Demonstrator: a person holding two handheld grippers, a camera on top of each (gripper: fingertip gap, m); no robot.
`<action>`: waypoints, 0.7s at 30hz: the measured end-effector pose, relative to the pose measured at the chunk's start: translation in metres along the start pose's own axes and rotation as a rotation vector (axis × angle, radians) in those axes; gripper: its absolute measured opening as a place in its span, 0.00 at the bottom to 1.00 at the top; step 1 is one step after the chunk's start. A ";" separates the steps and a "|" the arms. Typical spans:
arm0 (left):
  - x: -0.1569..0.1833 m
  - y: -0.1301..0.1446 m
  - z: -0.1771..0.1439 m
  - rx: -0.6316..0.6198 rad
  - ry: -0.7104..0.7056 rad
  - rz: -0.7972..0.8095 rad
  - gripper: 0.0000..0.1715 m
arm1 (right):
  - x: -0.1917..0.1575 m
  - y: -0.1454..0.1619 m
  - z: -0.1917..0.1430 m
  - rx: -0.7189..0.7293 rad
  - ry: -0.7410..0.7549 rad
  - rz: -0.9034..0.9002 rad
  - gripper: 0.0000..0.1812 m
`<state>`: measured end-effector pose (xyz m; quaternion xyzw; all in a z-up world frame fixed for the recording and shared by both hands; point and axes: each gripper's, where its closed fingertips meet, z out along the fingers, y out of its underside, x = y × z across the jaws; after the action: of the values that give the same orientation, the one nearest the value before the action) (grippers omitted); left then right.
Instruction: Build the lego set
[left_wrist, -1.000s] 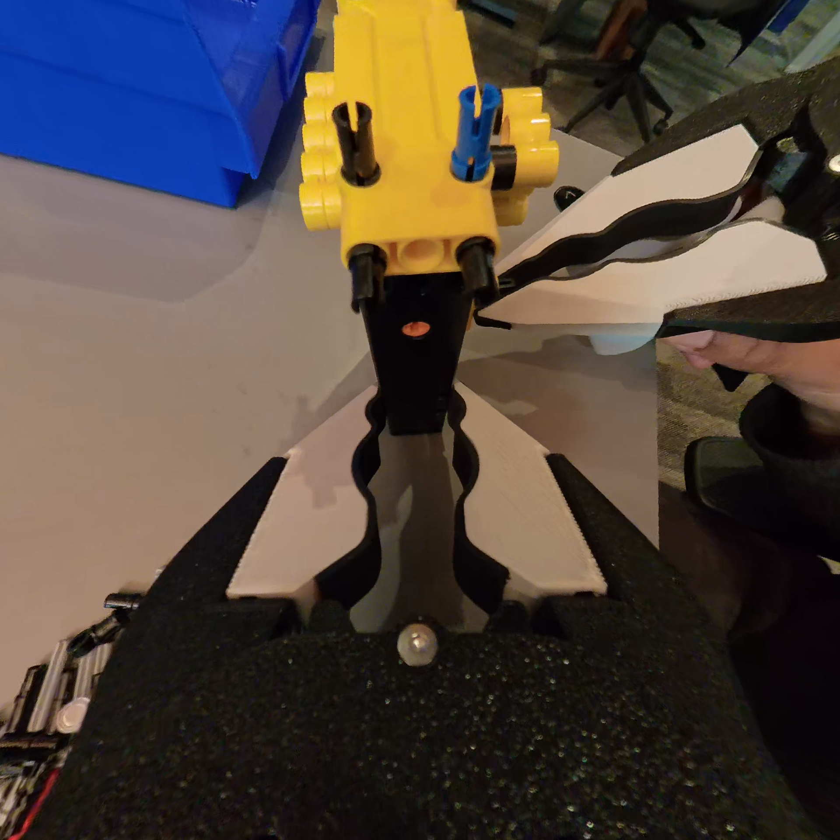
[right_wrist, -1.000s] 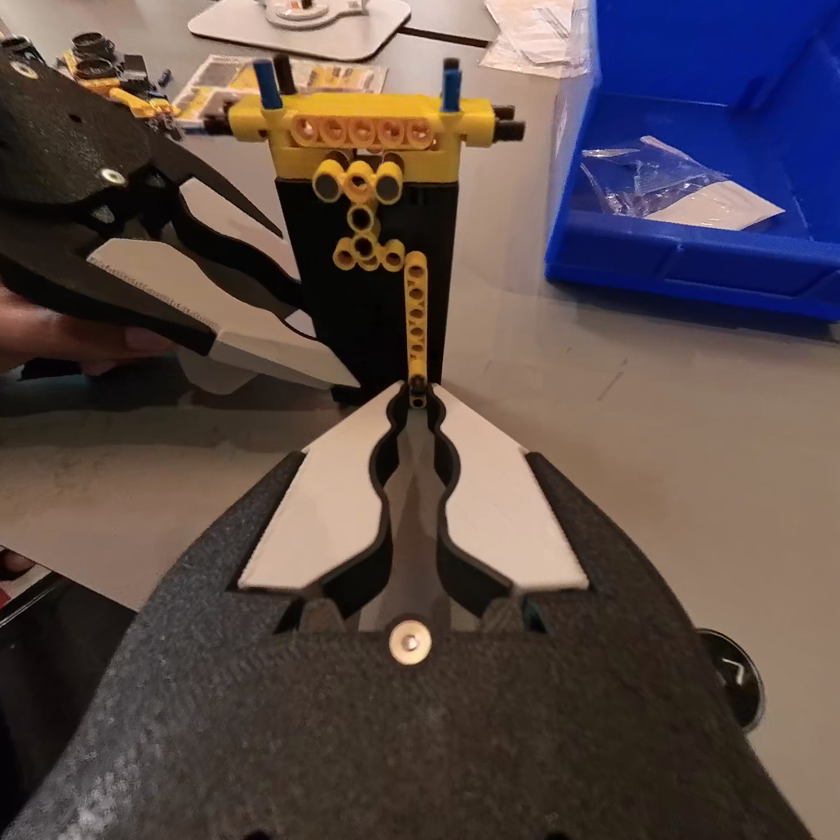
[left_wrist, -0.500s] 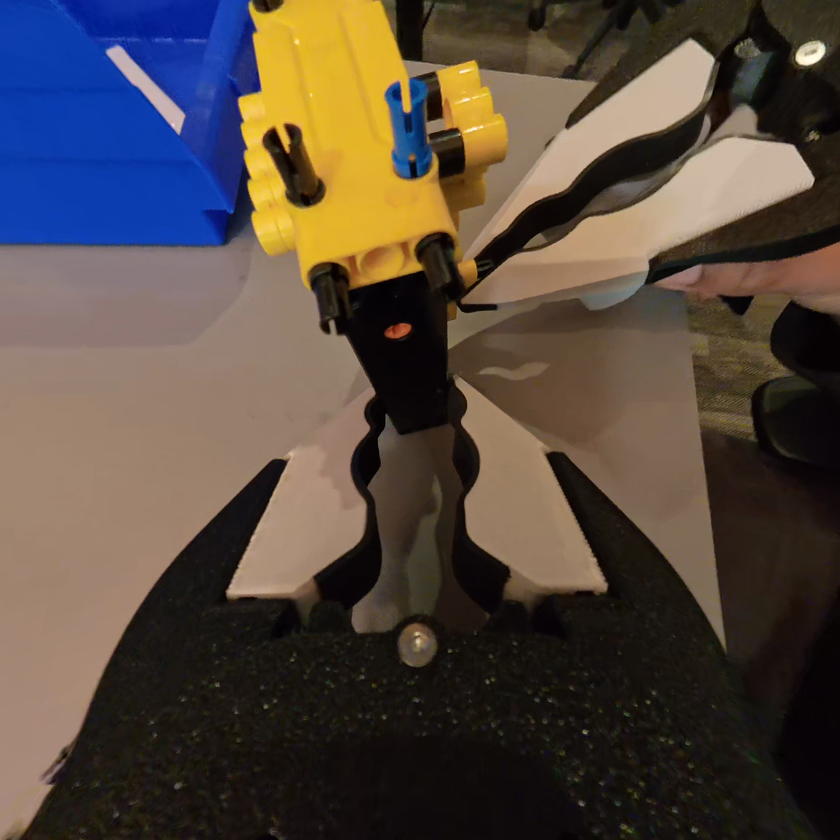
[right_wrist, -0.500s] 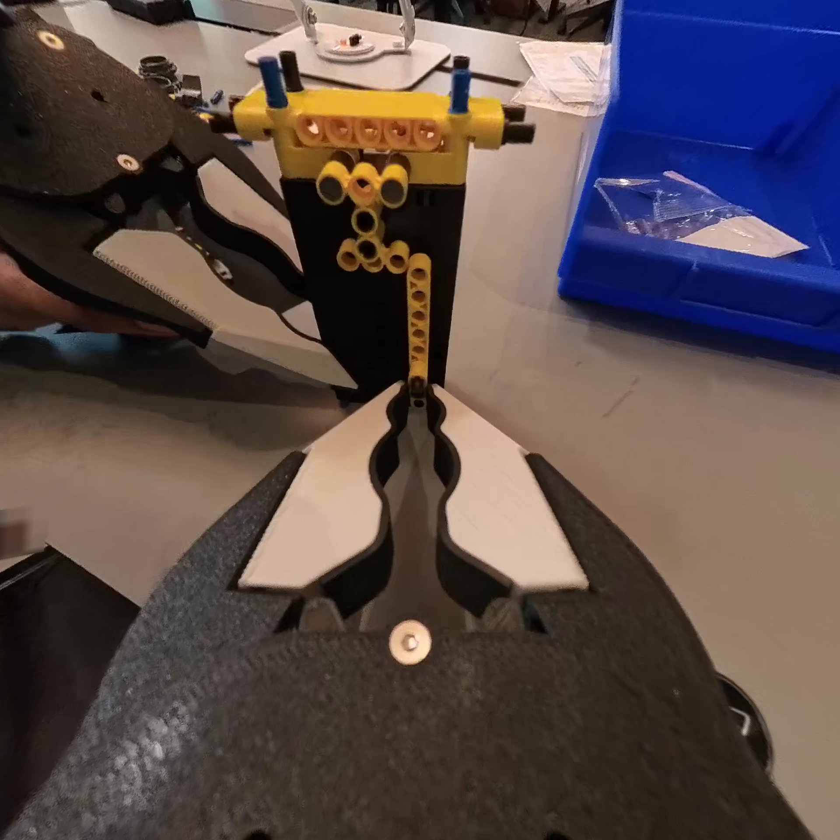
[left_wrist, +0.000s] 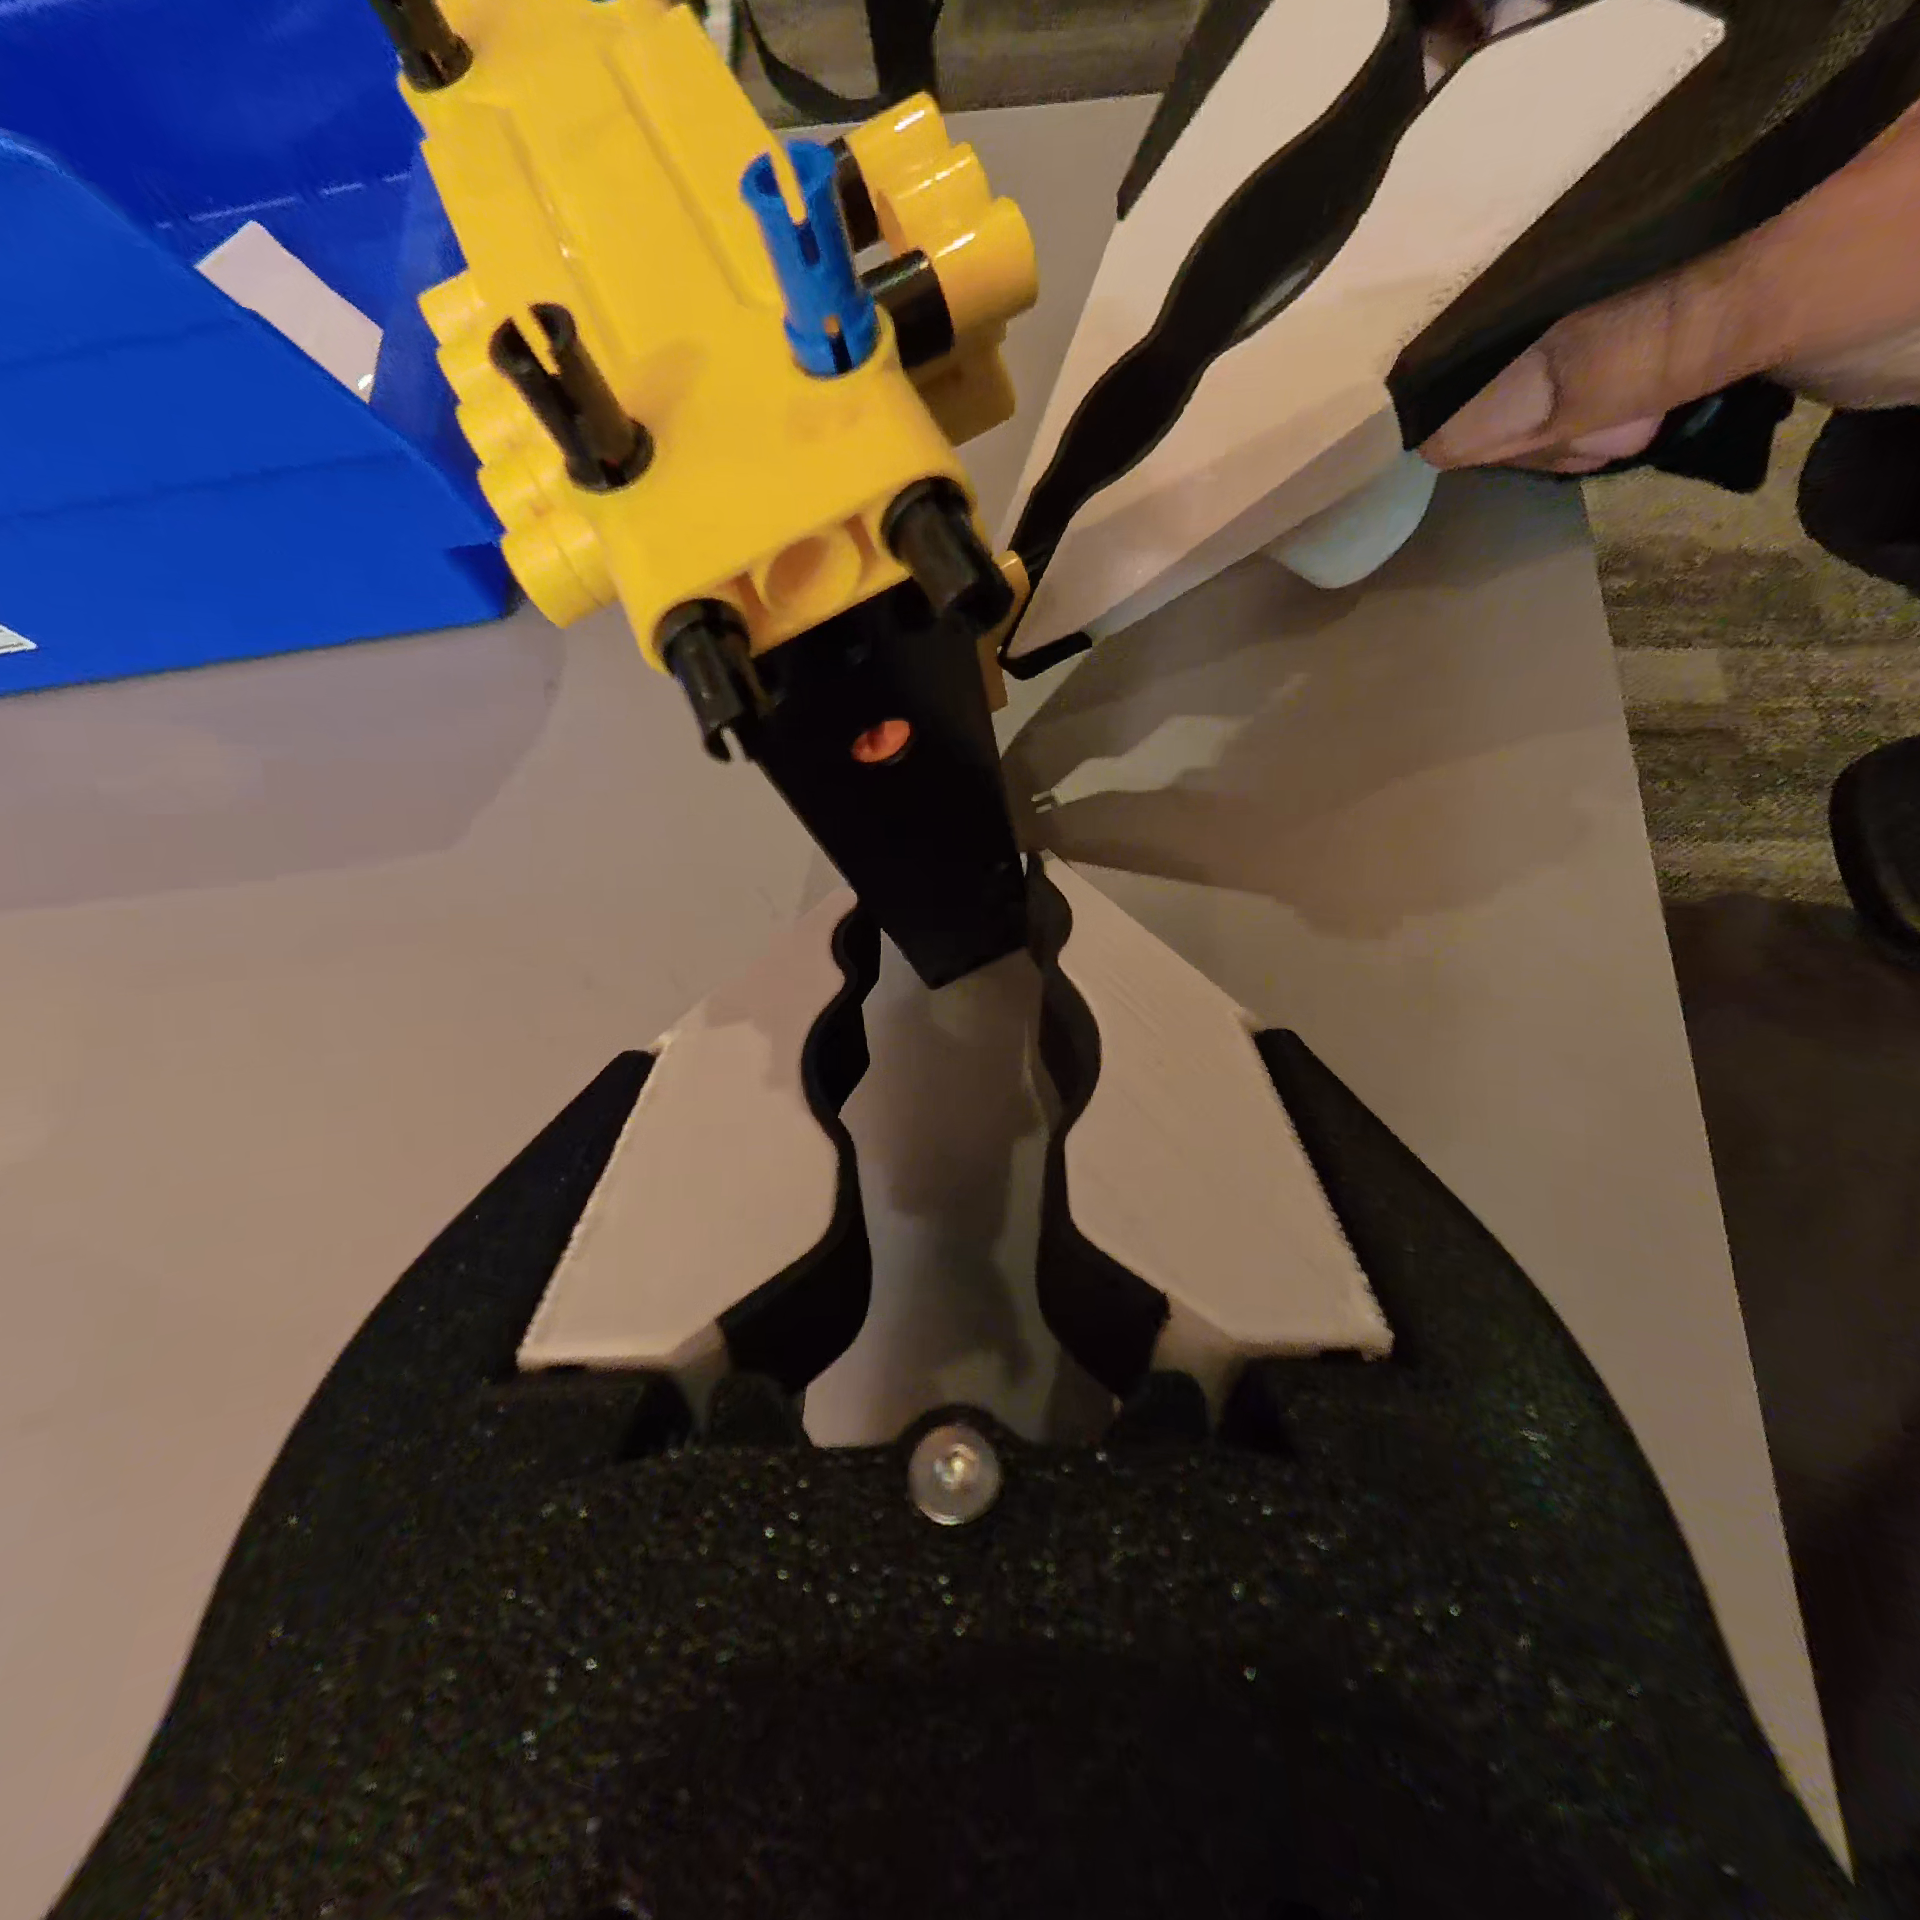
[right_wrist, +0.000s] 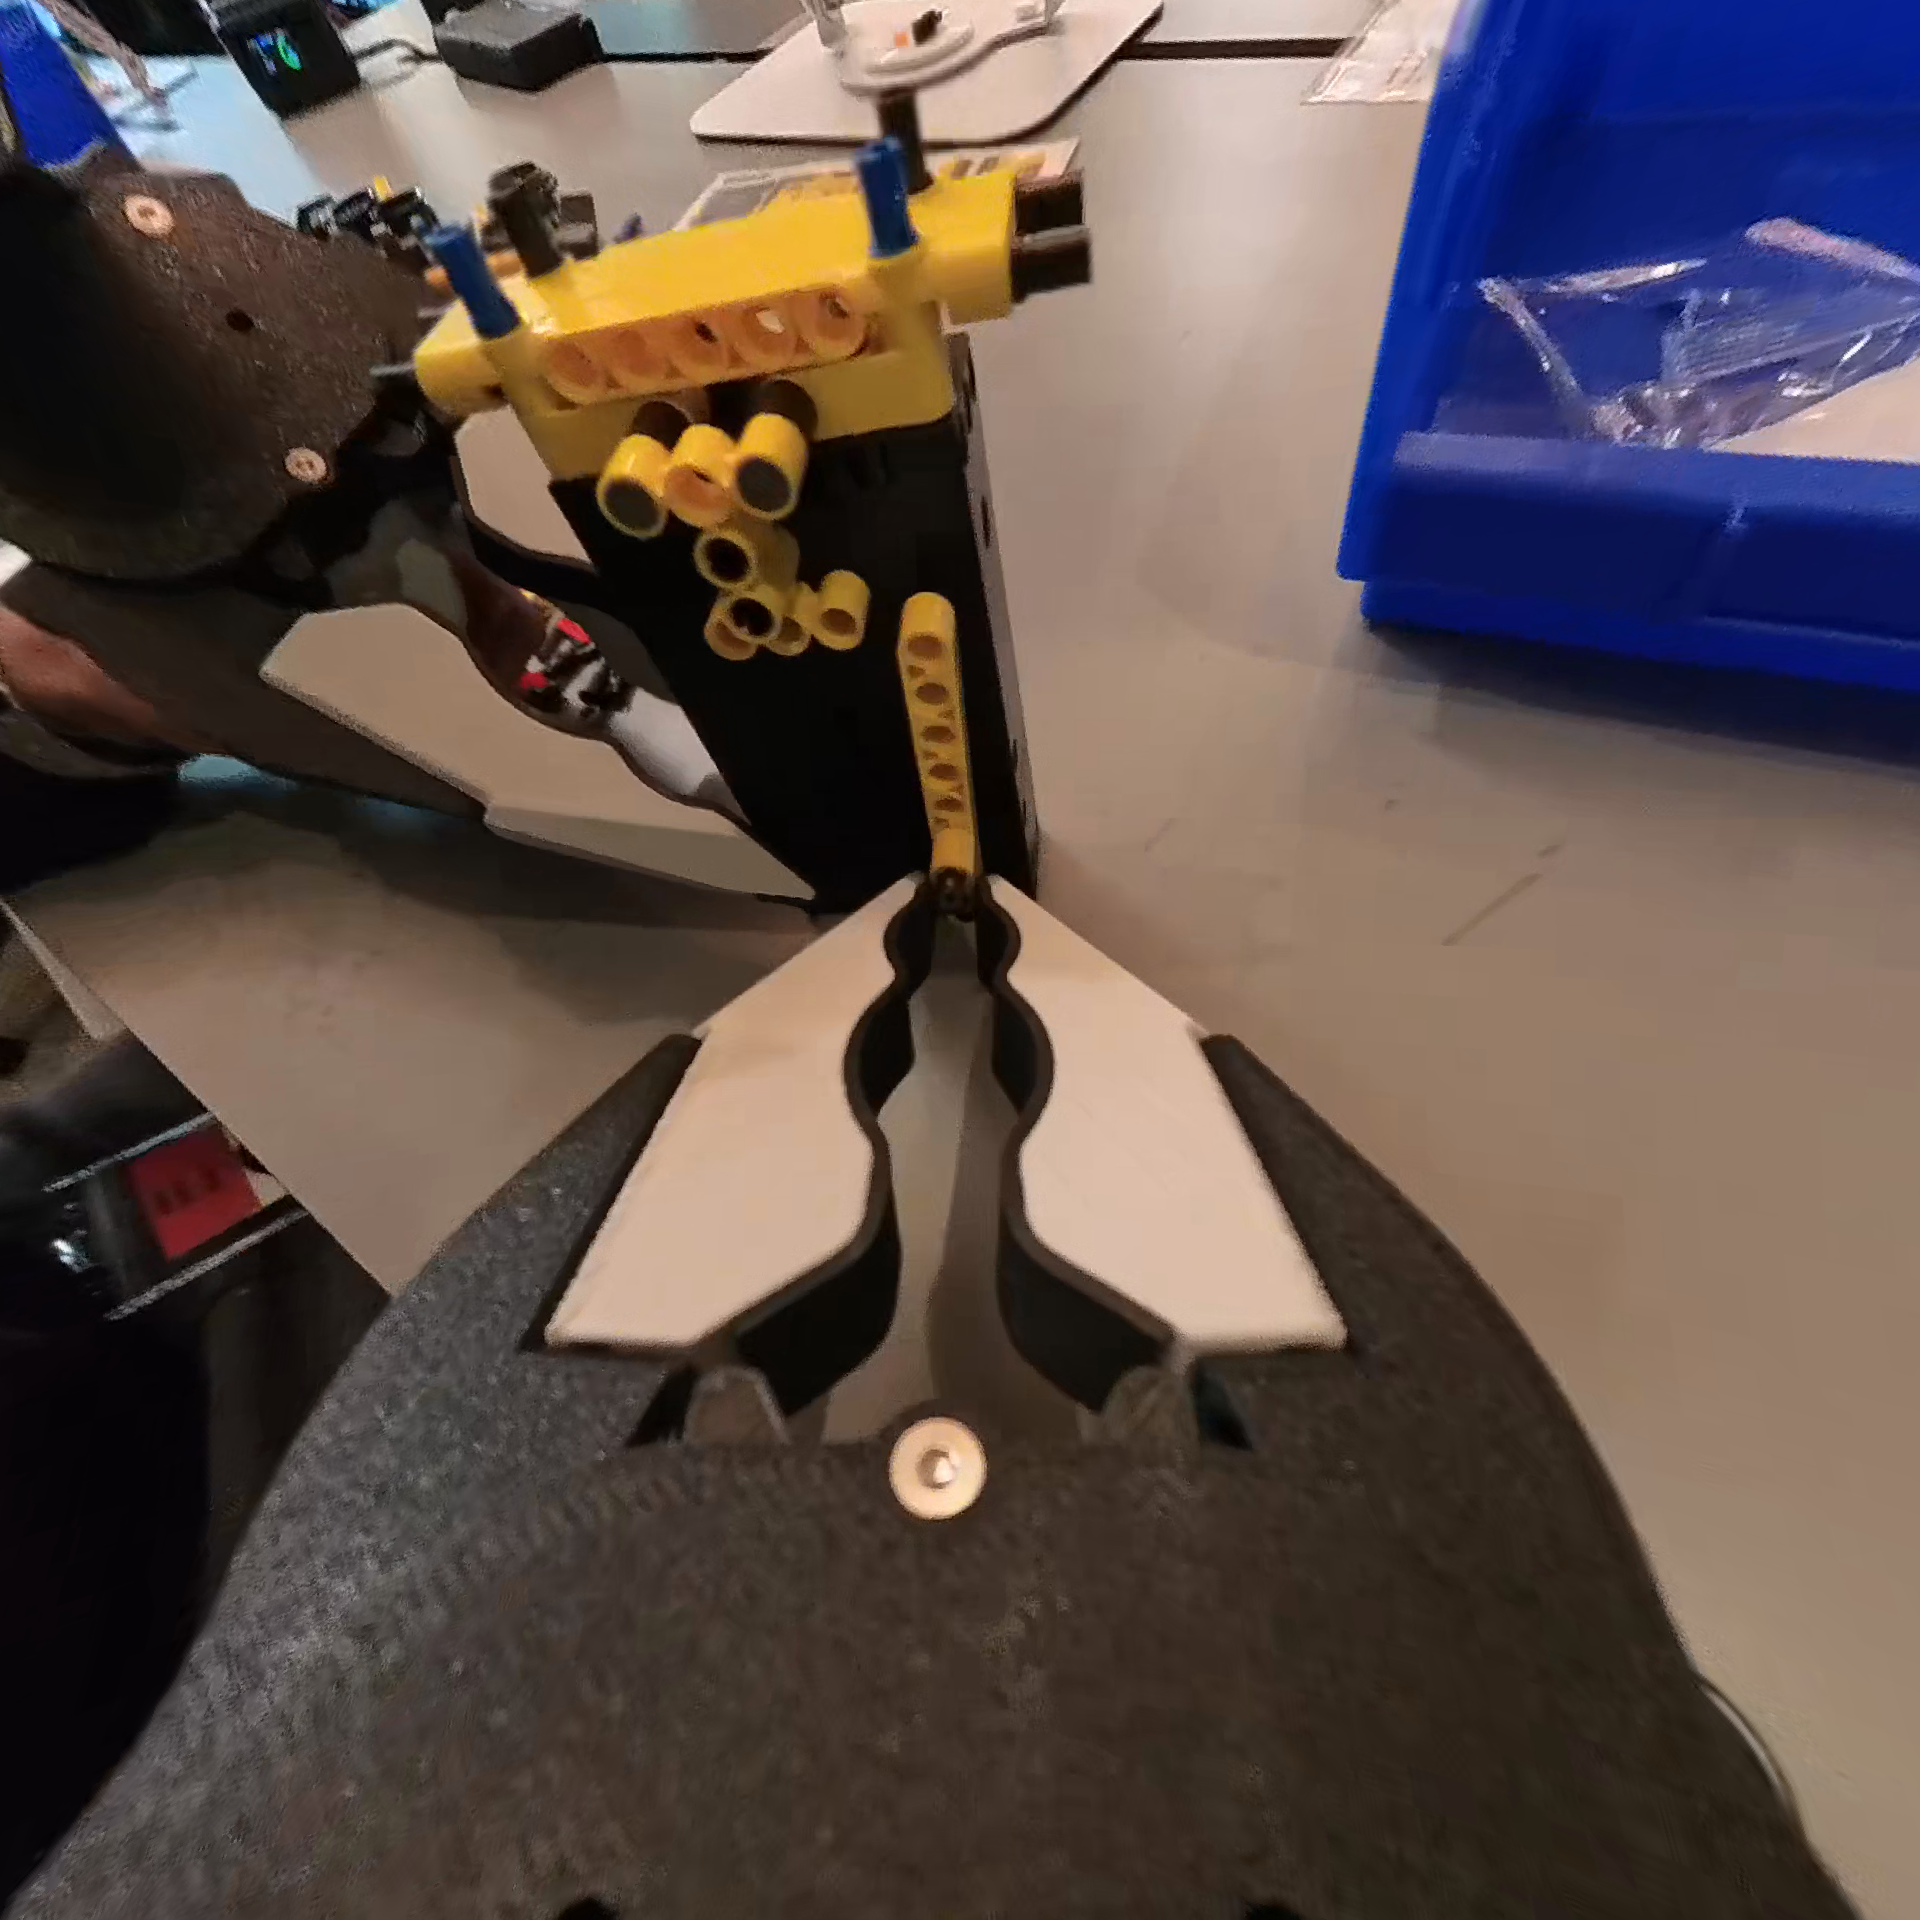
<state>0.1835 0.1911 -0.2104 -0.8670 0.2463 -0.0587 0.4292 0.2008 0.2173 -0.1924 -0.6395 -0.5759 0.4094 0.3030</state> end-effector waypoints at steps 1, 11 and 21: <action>0.000 0.000 0.000 -0.001 -0.005 0.005 0.16 | 0.000 0.000 0.000 -0.005 0.008 -0.016 0.04; -0.009 0.006 0.005 -0.039 -0.110 0.047 0.22 | 0.002 -0.001 0.003 -0.005 0.082 -0.047 0.04; -0.016 -0.023 0.006 0.106 -0.009 -0.235 0.31 | 0.003 -0.003 0.003 0.013 0.087 -0.024 0.04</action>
<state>0.1802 0.2143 -0.1950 -0.8663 0.1377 -0.1178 0.4655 0.1970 0.2207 -0.1918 -0.6477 -0.5672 0.3814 0.3368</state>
